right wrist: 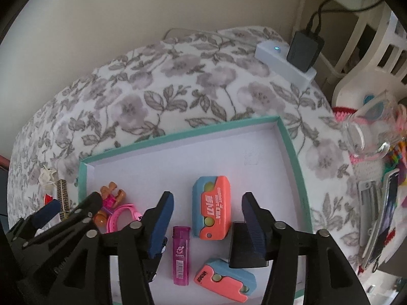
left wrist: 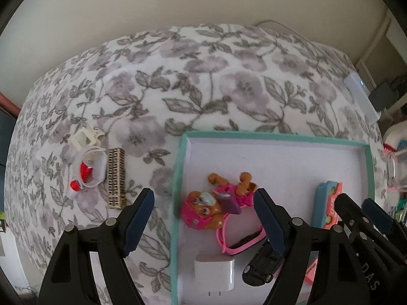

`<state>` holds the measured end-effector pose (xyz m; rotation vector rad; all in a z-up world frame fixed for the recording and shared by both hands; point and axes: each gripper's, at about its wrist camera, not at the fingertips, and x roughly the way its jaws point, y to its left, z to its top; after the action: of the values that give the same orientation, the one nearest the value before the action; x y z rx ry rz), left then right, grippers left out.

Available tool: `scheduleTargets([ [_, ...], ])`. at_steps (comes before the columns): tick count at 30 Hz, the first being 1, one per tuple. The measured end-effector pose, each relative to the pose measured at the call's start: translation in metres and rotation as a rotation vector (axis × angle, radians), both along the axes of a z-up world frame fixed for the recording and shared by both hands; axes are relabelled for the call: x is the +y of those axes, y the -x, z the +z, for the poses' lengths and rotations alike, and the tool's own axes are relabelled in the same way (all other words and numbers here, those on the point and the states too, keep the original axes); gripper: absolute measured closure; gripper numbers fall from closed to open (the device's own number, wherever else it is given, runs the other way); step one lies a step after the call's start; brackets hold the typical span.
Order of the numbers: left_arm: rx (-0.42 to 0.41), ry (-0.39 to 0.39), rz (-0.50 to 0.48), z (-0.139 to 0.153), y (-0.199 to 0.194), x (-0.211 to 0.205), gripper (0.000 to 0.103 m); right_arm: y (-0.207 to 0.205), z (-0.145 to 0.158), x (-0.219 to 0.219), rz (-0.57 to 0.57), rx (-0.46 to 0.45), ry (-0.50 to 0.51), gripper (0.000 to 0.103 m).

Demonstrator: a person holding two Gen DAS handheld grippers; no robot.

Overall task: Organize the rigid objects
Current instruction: 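Open both tools to release the dog toy and cutter in the tray, then move the left tool to the red tube while the right tool moves to the gold-black bar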

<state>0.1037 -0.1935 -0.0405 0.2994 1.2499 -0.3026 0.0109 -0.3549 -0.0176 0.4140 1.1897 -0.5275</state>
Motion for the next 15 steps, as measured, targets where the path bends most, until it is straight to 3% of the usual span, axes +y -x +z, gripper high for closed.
scheduleTargets([
  [3,-0.008,0.003,0.037,0.003,-0.007,0.010,0.009,-0.001,0.005,0.002,0.008,-0.006,0.017,0.037],
  [12,-0.014,-0.004,0.131,0.005,-0.022,0.040,0.009,-0.004,0.009,0.007,0.028,-0.008,0.046,0.017],
  [15,-0.010,-0.004,0.157,0.005,-0.027,0.049,0.009,-0.006,0.009,0.009,0.040,-0.001,0.056,0.015],
])
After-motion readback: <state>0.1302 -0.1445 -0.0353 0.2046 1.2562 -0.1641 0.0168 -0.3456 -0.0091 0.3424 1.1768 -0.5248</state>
